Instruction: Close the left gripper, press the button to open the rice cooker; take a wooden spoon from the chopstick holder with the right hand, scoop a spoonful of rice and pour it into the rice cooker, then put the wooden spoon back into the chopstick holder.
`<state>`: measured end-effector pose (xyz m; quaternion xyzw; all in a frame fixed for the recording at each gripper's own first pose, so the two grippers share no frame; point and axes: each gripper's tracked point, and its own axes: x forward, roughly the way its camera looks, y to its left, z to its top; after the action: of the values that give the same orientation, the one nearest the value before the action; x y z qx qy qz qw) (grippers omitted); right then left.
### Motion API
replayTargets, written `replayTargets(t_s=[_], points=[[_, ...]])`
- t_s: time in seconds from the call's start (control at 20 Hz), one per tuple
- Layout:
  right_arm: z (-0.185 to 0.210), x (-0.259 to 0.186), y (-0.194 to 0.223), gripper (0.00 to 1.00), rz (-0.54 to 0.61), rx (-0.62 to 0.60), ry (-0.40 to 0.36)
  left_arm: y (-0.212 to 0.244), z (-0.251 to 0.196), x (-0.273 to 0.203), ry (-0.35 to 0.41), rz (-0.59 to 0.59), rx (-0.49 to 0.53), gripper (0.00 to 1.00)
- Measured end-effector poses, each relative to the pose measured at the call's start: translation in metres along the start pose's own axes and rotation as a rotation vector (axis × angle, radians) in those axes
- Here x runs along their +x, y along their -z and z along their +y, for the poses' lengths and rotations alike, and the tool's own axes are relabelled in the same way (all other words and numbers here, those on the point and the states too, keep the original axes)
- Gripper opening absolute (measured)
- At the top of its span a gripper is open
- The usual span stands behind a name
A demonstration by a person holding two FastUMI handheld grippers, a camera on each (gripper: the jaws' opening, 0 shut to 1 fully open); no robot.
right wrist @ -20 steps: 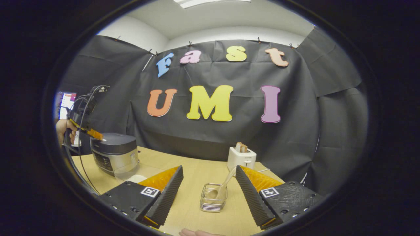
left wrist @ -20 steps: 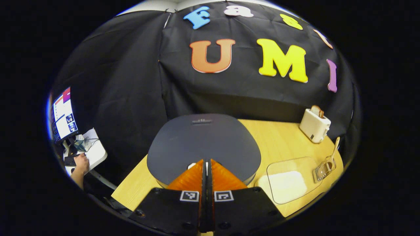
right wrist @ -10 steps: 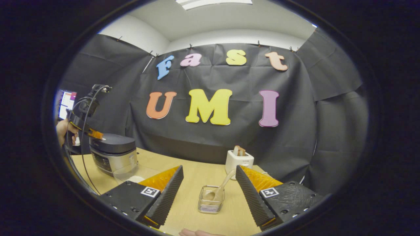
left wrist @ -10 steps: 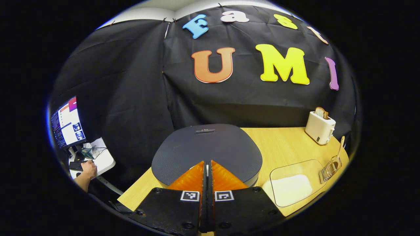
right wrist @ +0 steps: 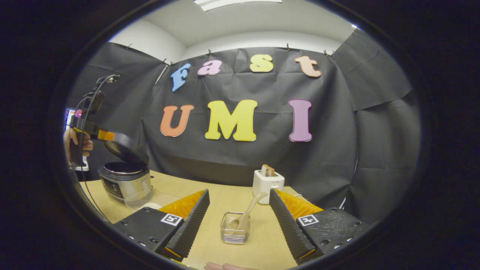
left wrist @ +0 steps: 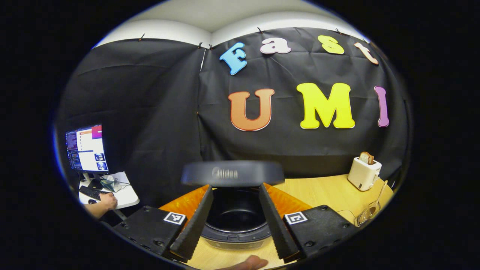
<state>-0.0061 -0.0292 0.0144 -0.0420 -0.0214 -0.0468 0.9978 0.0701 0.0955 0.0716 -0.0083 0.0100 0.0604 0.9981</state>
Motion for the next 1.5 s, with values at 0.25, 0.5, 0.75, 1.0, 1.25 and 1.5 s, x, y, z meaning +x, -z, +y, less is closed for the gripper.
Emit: replayTargets(t_s=[0.25, 0.5, 0.75, 1.0, 1.25, 1.5], points=[[0.001, 0.006, 0.009, 0.95, 0.026, 0.024, -0.008, 0.007, -0.009, -0.020, 0.005, -0.018, 0.053, 0.99], [-0.010, 0.021, 0.019, 0.96, 0.068, 0.048, 0.006, 0.024, -0.034, -0.044, 0.066, -0.023, 0.022, 0.99], [-0.023, 0.044, 0.027, 0.96, 0.111, 0.048, 0.028, 0.035, -0.037, -0.067, 0.057, -0.048, 0.011, 0.99], [-0.021, 0.089, 0.049, 0.95, 0.201, 0.095, -0.026, 0.047, -0.027, -0.089, 0.047, -0.039, -0.032, 0.99], [-0.026, 0.139, 0.083, 0.95, 0.352, 0.139, -0.015, 0.041, -0.020, -0.095, 0.084, -0.059, -0.062, 0.99], [-0.041, 0.181, 0.117, 0.95, 0.482, 0.199, 0.039, 0.044, 0.000, -0.090, 0.064, -0.048, -0.082, 0.99]])
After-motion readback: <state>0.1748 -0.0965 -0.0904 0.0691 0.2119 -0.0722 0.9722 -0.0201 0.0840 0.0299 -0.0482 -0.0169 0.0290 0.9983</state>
